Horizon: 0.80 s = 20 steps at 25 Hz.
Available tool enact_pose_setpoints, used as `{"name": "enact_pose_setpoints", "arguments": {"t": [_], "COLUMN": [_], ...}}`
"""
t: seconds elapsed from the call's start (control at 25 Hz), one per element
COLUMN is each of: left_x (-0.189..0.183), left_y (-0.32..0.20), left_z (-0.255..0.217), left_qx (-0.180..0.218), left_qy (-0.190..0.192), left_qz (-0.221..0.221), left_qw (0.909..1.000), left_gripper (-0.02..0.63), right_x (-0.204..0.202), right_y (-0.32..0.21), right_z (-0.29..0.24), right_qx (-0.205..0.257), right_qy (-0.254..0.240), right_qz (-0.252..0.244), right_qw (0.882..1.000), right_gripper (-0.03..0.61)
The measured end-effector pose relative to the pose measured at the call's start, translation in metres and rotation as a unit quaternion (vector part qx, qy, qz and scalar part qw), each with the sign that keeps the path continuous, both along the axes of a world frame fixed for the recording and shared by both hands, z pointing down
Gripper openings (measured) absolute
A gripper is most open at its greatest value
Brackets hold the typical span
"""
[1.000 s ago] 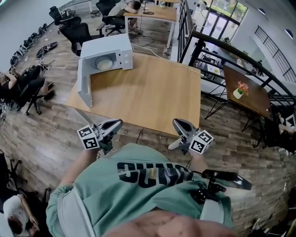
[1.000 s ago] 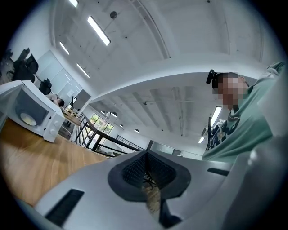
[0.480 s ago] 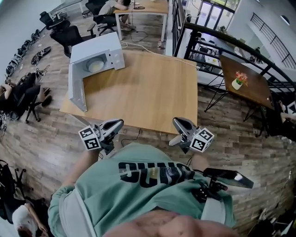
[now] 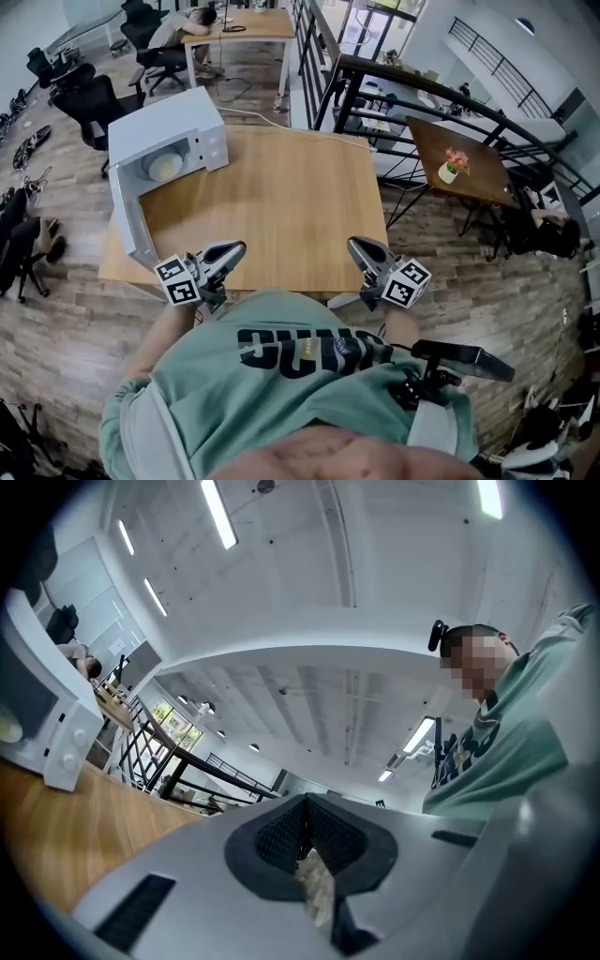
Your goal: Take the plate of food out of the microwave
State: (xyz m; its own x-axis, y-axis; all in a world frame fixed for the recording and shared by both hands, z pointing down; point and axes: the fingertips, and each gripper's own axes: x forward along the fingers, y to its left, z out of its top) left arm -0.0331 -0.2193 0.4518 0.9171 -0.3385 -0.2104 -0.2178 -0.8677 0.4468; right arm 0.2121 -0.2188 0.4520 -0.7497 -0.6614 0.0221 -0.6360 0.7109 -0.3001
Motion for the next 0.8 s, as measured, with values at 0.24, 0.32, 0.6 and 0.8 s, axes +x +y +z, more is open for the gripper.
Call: {"name": "enact_pose_setpoints", "arguments": {"t": [0.24,0.32,0.6,0.8], "left_x": [-0.050,-0.059,-0.058,-0.038], "left_y": [-0.057,-0.068,-0.107,-0.131], "left_z": [0.001,0.005,0.013,0.030], "left_qx": [-0.002,-0.008,-0.030,-0.047], "left_qy": [0.015,0.018,0.026,0.012], "left_qz": [0.030,0.040,0.037,-0.012], "left_qw": [0.9995,0.9990,0.9985,0.9988], "left_gripper": [0.003,0.003,0.003,0.003], "right_x": [-0.066,-0.082,-0.091,-0.075], "right_y": [-0.050,-0.059,-0.107,-0.152], "right_z": [-0.017,-0.016,-0.008,-0.005], "right_qx": [0.003,-0.006,-0.030,-0.018], "right_qy": [0.017,0.030,0.053,0.048], "right_qz": [0.016,0.018,0.005,-0.048], "right_qw": [1.000,0.999,0.998,0.998], "right_gripper": [0.008,0.008,0.008,0.008]}}
